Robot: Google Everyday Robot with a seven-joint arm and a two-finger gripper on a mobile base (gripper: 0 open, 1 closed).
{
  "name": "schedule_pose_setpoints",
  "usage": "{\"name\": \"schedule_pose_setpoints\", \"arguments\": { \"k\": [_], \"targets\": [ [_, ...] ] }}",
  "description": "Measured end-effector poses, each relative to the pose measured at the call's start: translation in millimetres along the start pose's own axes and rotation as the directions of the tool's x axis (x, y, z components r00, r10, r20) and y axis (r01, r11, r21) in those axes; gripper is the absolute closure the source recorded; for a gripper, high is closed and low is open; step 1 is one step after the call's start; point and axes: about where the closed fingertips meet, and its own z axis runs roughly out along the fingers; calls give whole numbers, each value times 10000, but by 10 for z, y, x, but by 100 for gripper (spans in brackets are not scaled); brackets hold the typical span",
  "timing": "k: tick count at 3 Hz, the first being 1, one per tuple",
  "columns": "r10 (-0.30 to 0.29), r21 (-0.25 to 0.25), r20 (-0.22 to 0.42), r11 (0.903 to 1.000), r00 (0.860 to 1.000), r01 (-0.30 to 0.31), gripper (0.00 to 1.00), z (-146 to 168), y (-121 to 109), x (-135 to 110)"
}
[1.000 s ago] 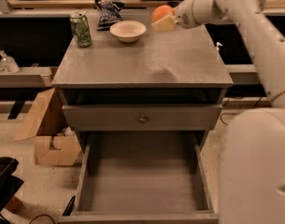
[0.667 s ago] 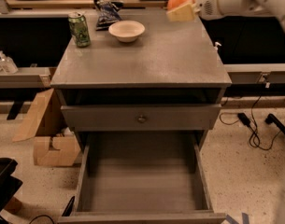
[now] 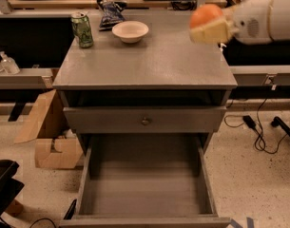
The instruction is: Place orange into middle drawer
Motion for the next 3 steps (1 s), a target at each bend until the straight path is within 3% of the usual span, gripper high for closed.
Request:
{"name": "schedule_pose_setpoints", "arguments": {
  "k": [1,2,3],
  "targets": [
    [1175,-906,-1723,9868,9780,-1345,100,-262,413,1051],
    [1705,-1775,-2713,9585,9473,-2233,100,-344,736,1716],
    [1742,-1791,-2751,9570,9455,-2284,100,-320,758,1755]
  ]
}}
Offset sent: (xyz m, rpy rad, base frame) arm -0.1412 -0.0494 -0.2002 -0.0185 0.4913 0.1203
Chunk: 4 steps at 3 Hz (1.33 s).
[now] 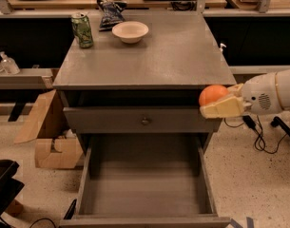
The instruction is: Place orange into middle drawer
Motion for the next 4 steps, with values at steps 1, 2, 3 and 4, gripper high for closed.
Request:
{"name": "schedule_pose_setpoints", "arguments": {
  "k": [1,2,3,4],
  "targets": [
    [656,-416,-474,9969,9967,-675,100,520,111,501],
    [1759,-939,-1124,9779,9780,-1867,100,1401,284,1249],
    [2829,-1138,-1922,9447,9397,-3077,100,2339,393,2073],
    [3474,-812,-2358,9236,9076,-3747,100,3062,332,2616]
  ]
}}
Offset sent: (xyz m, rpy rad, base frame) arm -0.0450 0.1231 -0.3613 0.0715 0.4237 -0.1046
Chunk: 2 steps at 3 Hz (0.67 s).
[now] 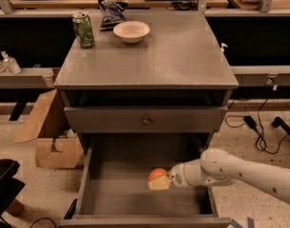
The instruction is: Place orange into middle drawer
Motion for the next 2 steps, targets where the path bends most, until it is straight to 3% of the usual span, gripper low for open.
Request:
{"name": "schedule_pose_setpoints", "arguments": {
  "k": [2],
  "targets": [
    [1130,257,-442,9934,9926,-1120,100,962,-370,301]
  ]
}}
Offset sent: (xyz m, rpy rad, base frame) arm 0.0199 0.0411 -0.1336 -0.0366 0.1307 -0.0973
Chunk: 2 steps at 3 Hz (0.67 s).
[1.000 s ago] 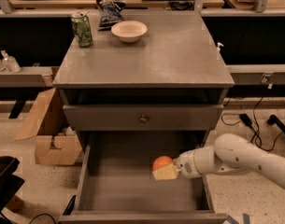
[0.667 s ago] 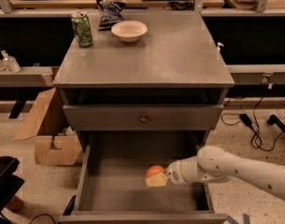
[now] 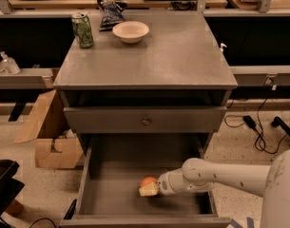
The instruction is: Place orange into middle drawer
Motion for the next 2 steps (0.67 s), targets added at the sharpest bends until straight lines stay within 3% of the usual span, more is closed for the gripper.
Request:
{"name": "schedule_pose_setpoints", "arguments": {
  "k": [1,2],
  "targets": [
    [172,35,-66,9998,9998,-172,100,143,-54,32],
    [172,34,-67,9998,9998,-172,82,105,-26,10]
  ]
}}
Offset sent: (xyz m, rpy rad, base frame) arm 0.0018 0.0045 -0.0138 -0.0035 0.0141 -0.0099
